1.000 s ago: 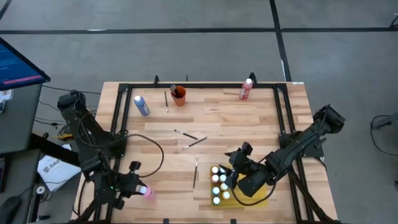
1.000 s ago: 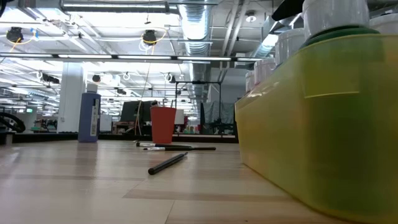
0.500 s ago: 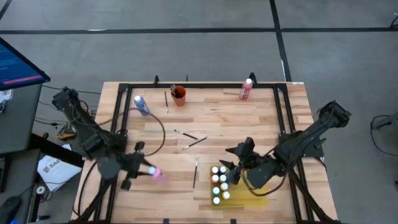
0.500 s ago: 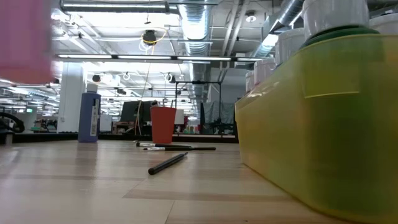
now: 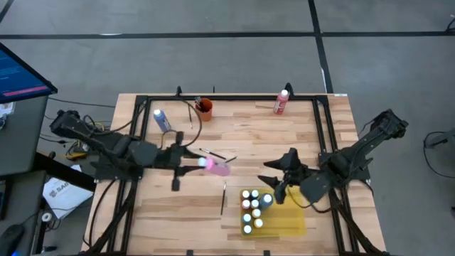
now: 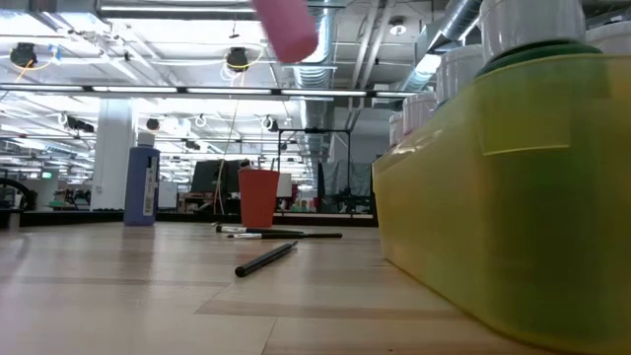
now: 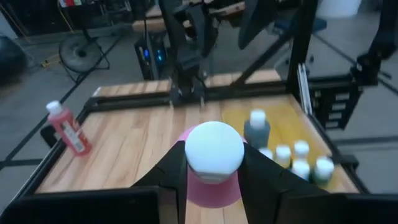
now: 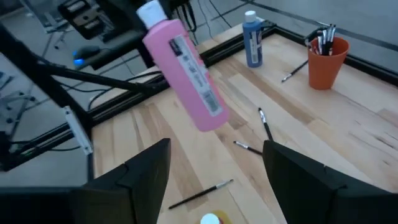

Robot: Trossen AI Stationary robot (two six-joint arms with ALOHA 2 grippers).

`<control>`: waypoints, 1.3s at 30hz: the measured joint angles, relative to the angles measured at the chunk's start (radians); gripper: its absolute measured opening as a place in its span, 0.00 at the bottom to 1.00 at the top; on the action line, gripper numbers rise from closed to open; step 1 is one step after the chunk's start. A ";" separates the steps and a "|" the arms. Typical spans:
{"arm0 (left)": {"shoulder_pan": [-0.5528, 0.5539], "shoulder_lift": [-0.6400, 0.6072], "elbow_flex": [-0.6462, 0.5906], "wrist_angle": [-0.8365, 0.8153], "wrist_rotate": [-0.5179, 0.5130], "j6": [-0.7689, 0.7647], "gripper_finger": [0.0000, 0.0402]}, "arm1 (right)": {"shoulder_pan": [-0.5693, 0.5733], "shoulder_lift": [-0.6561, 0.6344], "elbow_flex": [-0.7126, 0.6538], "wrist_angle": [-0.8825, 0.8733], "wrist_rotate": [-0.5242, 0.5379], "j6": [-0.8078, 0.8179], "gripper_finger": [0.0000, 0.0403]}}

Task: Pick & Place Paint Supplies
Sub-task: Put the pink paint bottle into the yellow bin

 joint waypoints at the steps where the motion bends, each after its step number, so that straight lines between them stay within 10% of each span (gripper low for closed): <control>1: 0.012 0.021 0.015 0.018 0.015 0.002 0.22 | 0.003 -0.015 0.000 -0.015 0.001 0.000 0.62; 15: 0.006 0.357 0.276 0.087 0.050 0.027 0.22 | 0.010 -0.176 0.000 -0.381 0.009 0.210 0.62; 39: -0.119 0.676 0.418 0.417 0.081 0.078 0.22 | 0.006 -0.171 0.000 -0.424 0.030 0.255 0.62</control>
